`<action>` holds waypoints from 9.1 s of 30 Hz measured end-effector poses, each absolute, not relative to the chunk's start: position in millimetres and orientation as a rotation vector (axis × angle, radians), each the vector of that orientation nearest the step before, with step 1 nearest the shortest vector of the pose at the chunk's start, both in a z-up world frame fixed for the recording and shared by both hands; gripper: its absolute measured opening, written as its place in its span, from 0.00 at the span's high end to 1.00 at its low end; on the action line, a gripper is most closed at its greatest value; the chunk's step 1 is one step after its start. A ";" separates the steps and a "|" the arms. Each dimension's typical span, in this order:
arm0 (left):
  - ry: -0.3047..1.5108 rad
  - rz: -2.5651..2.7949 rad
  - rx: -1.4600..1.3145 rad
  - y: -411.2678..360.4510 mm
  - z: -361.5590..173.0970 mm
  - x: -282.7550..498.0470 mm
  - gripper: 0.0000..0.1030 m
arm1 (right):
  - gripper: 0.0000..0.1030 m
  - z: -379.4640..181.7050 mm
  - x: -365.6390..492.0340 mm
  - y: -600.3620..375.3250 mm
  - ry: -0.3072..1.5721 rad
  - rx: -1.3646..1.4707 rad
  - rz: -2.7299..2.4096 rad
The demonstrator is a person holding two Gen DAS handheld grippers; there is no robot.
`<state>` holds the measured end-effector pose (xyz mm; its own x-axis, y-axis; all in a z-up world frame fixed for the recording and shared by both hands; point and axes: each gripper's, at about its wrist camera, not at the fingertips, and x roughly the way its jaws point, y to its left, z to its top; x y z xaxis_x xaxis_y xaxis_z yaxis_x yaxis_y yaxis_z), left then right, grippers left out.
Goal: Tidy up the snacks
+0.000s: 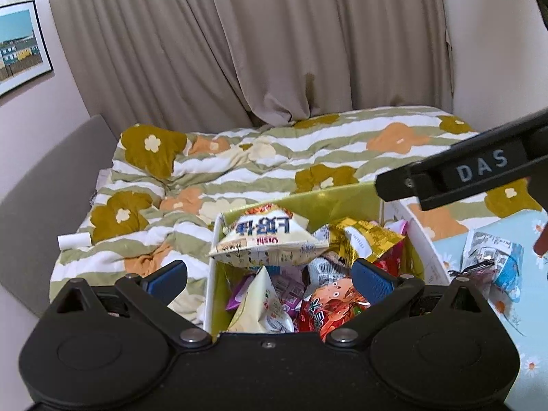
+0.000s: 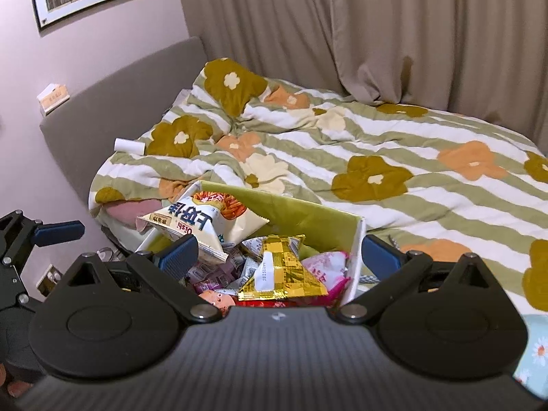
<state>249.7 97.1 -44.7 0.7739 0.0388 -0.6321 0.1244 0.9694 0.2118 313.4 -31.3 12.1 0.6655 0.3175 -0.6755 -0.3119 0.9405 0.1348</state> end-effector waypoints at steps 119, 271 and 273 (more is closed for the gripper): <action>0.661 0.128 0.342 -137.4 -69.8 179.7 0.48 | 0.28 -33.5 273.3 -240.4 0.877 -0.078 0.527; 0.579 -0.080 0.133 58.2 26.5 54.5 0.00 | 0.00 50.4 31.6 -121.6 0.751 0.035 -0.158; 0.581 -0.078 0.132 57.8 26.6 56.0 0.00 | 0.00 50.6 31.7 -122.0 0.751 0.035 -0.157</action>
<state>56.0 57.8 26.6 0.8331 -0.0362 -0.5519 0.1109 0.9885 0.1025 31.8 -122.0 50.6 0.7201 -0.1298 -0.6816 0.1548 0.9876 -0.0244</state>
